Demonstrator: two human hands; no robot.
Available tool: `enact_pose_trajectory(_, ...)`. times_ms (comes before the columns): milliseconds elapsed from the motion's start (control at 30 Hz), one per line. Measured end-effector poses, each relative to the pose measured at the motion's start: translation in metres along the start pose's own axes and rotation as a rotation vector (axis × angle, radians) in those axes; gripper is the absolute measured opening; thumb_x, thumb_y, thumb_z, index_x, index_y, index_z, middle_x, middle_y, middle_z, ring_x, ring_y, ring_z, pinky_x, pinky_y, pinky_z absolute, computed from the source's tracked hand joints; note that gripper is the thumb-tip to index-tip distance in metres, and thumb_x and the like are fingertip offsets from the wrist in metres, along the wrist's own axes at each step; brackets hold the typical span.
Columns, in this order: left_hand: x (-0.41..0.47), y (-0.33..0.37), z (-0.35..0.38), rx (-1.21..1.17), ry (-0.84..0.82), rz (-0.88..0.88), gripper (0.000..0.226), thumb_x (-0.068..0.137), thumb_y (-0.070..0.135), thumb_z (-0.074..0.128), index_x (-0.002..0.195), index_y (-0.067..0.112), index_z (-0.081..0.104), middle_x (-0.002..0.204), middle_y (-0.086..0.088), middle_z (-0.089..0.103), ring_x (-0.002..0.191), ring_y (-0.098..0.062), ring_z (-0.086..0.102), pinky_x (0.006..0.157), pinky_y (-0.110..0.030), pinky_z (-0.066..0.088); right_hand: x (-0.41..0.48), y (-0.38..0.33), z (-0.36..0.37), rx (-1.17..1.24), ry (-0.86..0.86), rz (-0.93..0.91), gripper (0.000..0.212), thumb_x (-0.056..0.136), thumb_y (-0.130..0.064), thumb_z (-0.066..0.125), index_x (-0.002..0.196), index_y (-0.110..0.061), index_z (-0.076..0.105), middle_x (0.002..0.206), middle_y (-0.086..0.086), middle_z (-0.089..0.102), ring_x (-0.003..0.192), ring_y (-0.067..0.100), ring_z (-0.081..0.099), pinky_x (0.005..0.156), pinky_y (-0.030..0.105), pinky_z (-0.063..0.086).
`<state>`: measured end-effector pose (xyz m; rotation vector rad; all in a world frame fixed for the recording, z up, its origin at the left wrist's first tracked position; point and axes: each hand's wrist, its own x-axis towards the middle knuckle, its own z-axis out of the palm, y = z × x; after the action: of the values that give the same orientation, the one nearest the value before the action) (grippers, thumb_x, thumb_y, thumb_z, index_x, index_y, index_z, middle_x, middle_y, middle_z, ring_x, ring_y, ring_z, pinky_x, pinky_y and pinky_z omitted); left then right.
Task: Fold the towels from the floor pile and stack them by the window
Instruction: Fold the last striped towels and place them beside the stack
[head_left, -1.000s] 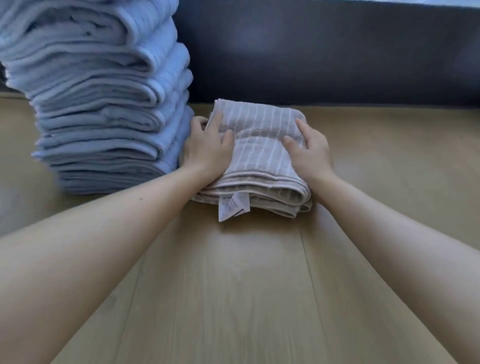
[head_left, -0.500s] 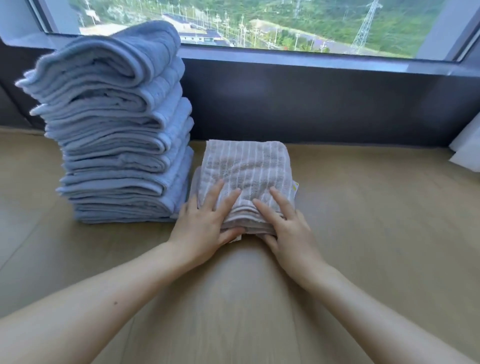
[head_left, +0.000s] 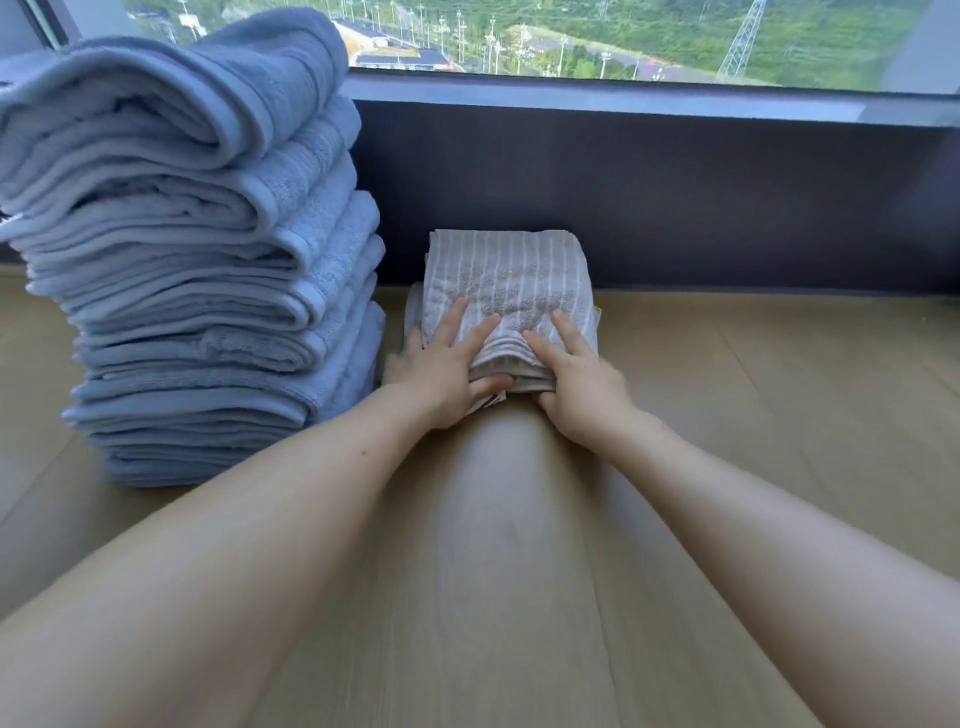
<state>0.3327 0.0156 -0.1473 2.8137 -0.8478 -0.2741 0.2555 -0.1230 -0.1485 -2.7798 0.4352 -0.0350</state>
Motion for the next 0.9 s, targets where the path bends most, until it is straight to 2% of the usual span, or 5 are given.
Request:
enact_pose_trajectory(200, -0.053, 0.011, -0.015, -0.092, 0.106, 0.1, 0.067, 0.095, 0.044, 0.041, 0.149, 0.037, 0.002, 0.158, 0.006, -0.012, 0.145, -0.021, -0.014, 0.117, -0.045, 0.009, -0.044, -0.045, -0.021, 0.032, -0.029, 0.056, 0.075, 0.088, -0.033, 0.053, 0.148, -0.036, 0.008, 0.157, -0.011, -0.013, 0.142, 0.033, -0.019, 0.116, 0.04, -0.003)
enact_pose_trajectory(367, -0.13, -0.024, -0.041, -0.25, 0.246, 0.239, 0.054, 0.091, 0.024, 0.052, 0.142, 0.027, 0.034, 0.153, 0.008, 0.025, 0.139, -0.017, 0.02, 0.113, -0.034, 0.025, -0.099, -0.09, -0.023, 0.261, -0.099, -0.067, 0.082, 0.083, -0.026, 0.061, 0.148, -0.035, 0.012, 0.158, -0.008, 0.002, 0.144, 0.024, 0.011, 0.115, 0.033, 0.014)
enact_pose_trajectory(533, -0.19, -0.096, -0.052, -0.218, 0.39, 0.018, 0.017, 0.089, 0.021, 0.057, 0.103, 0.011, 0.059, 0.109, -0.001, 0.056, 0.099, -0.021, 0.056, 0.074, -0.03, 0.04, -0.119, -0.137, -0.01, 0.362, -0.2, -0.064, 0.086, 0.083, -0.024, 0.068, 0.149, -0.029, 0.012, 0.158, -0.001, 0.011, 0.144, 0.015, 0.014, 0.113, 0.027, 0.018)
enact_pose_trajectory(700, -0.199, -0.154, -0.048, -0.473, 0.371, -0.517, 0.067, 0.083, 0.023, 0.068, 0.136, 0.001, 0.033, 0.137, -0.018, 0.037, 0.126, -0.03, 0.038, 0.098, -0.034, 0.032, -0.112, -0.172, 0.012, 0.455, -0.156, -0.064, 0.096, 0.086, -0.018, 0.065, 0.147, -0.04, -0.005, 0.159, -0.003, -0.007, 0.144, 0.02, 0.016, 0.107, 0.032, 0.03)
enact_pose_trajectory(900, -0.175, -0.169, -0.032, -0.572, 0.333, -0.281, 0.082, 0.076, 0.013, 0.075, 0.141, 0.008, 0.026, 0.138, -0.01, 0.042, 0.128, -0.027, 0.041, 0.104, -0.034, 0.036, -0.096, -0.188, 0.045, 0.385, -0.062, -0.099, 0.091, 0.083, -0.011, 0.065, 0.147, -0.034, 0.005, 0.157, 0.002, -0.002, 0.133, 0.023, 0.034, 0.093, 0.028, 0.039)
